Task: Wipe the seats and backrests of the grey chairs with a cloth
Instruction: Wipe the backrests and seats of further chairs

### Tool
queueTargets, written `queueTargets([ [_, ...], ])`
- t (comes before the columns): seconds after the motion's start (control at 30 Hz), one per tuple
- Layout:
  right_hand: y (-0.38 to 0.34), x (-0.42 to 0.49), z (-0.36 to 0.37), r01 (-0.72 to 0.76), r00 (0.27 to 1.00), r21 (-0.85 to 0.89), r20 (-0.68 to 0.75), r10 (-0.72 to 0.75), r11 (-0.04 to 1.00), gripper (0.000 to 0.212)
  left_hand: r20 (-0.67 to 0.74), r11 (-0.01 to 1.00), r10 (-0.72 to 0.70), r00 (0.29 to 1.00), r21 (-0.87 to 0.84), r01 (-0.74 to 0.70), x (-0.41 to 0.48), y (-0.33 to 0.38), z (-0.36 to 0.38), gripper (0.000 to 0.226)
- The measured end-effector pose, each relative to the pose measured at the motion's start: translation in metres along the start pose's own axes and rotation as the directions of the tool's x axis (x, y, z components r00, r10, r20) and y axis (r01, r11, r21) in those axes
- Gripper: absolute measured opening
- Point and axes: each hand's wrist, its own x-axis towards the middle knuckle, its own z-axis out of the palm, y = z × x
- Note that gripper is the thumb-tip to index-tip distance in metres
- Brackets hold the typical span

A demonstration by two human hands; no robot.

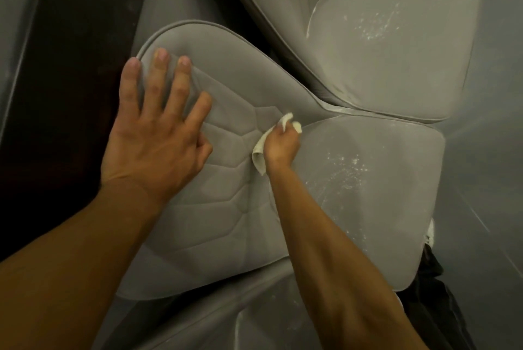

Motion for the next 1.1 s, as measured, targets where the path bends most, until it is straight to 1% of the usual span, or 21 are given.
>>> queueTargets([
  [0.07, -0.019, -0.016, 0.003, 0.196, 0.979, 0.025, -0.064, -0.194, 0.980, 0.038, 0.008, 1.000, -0.001, 1.000, -0.002, 0.001, 0.001, 0.001, 0.000, 0.073],
  [0.1, -0.022, -0.029, 0.002, 0.318, 0.947, 0.034, -0.067, -0.316, 0.947, 0.039, 0.012, 1.000, -0.001, 1.000, 0.002, 0.001, 0.001, 0.001, 0.000, 0.073],
  [0.17, -0.012, -0.054, 0.001, 0.508, 0.861, 0.063, -0.004, -0.508, 0.859, 0.043, 0.011, 1.000, -0.004, 1.000, 0.015, 0.003, 0.000, 0.000, 0.002, 0.074],
  [0.2, -0.001, -0.060, 0.001, 0.539, 0.839, 0.069, 0.047, -0.542, 0.840, 0.043, 0.011, 1.000, -0.006, 1.000, 0.014, 0.006, 0.000, 0.000, 0.002, 0.074],
  [0.23, 0.010, -0.062, 0.000, 0.525, 0.845, 0.050, 0.091, -0.527, 0.850, 0.044, 0.013, 1.000, -0.009, 1.000, 0.011, 0.009, 0.001, 0.000, 0.002, 0.074],
  [0.27, 0.021, -0.059, -0.001, 0.468, 0.875, 0.014, 0.129, -0.466, 0.884, 0.043, 0.015, 1.000, -0.012, 1.000, 0.005, 0.012, 0.001, 0.000, 0.001, 0.074],
  [0.33, 0.045, -0.041, -0.007, 0.220, 0.958, -0.119, 0.213, -0.192, 0.968, 0.038, 0.017, 1.000, -0.010, 1.000, -0.018, 0.010, 0.001, -0.001, 0.000, 0.073],
  [0.37, 0.057, -0.031, -0.011, 0.084, 0.964, -0.254, 0.265, -0.014, 0.964, 0.036, 0.012, 0.999, -0.007, 1.000, -0.032, 0.007, 0.001, -0.001, 0.000, 0.073],
  [0.4, 0.067, -0.024, -0.015, 0.007, 0.941, -0.410, 0.311, 0.133, 0.912, 0.036, 0.006, 0.999, -0.005, 1.000, -0.036, 0.005, 0.001, -0.002, 0.000, 0.072],
  [0.43, 0.073, -0.022, -0.019, -0.018, 0.915, -0.523, 0.334, 0.225, 0.852, 0.036, 0.002, 1.000, -0.005, 1.000, -0.030, 0.005, 0.001, -0.002, 0.000, 0.072],
  [0.47, 0.077, -0.021, -0.020, -0.022, 0.911, -0.568, 0.328, 0.251, 0.823, 0.035, 0.000, 1.000, -0.004, 1.000, -0.021, 0.004, 0.001, -0.001, 0.000, 0.072],
  [0.5, 0.073, -0.022, -0.019, -0.042, 0.923, -0.519, 0.307, 0.232, 0.854, 0.035, -0.001, 1.000, -0.004, 1.000, -0.011, 0.004, 0.001, 0.000, 0.001, 0.072],
  [0.6, 0.026, -0.024, -0.012, -0.034, 0.978, -0.168, 0.197, 0.067, 0.985, 0.040, 0.013, 1.000, 0.001, 1.000, 0.002, -0.001, 0.000, 0.001, 0.000, 0.071],
  [0.7, -0.038, -0.019, -0.003, 0.090, 0.996, 0.083, -0.014, -0.090, 0.992, 0.043, -0.001, 1.000, 0.006, 1.000, -0.011, -0.006, 0.000, 0.000, 0.002, 0.070],
  [0.73, -0.053, -0.020, -0.002, 0.183, 0.982, 0.102, -0.058, -0.177, 0.978, 0.043, -0.007, 1.000, 0.003, 1.000, -0.011, -0.003, 0.000, 0.001, 0.002, 0.070],
  [0.8, -0.067, -0.028, 0.000, 0.365, 0.930, 0.079, -0.081, -0.359, 0.928, 0.045, -0.011, 1.000, -0.003, 1.000, -0.020, 0.003, -0.001, 0.000, 0.001, 0.070],
  [0.87, -0.060, -0.027, 0.000, 0.420, 0.907, 0.047, -0.070, -0.416, 0.906, 0.046, -0.017, 0.999, -0.005, 1.000, -0.038, 0.004, 0.001, -0.001, -0.001, 0.069],
  [0.9, -0.052, -0.023, 0.000, 0.394, 0.918, 0.037, -0.065, -0.391, 0.918, 0.046, -0.014, 0.999, -0.004, 1.000, -0.041, 0.004, 0.001, -0.002, -0.001, 0.069],
  [1.0, -0.023, -0.009, -0.006, 0.166, 0.986, 0.022, -0.030, -0.165, 0.986, 0.042, 0.004, 1.000, 0.009, 1.000, -0.021, -0.008, 0.001, -0.001, 0.000, 0.070],
  [1.07, 0.003, -0.014, -0.009, 0.167, 0.985, -0.112, 0.055, -0.161, 0.980, 0.039, 0.005, 1.000, 0.013, 1.000, -0.004, -0.013, 0.001, -0.001, 0.001, 0.070],
  [1.1, 0.017, -0.021, -0.013, 0.203, 0.971, -0.151, 0.161, -0.179, 0.968, 0.039, 0.004, 1.000, 0.013, 1.000, -0.001, -0.013, 0.001, -0.001, 0.001, 0.070],
])
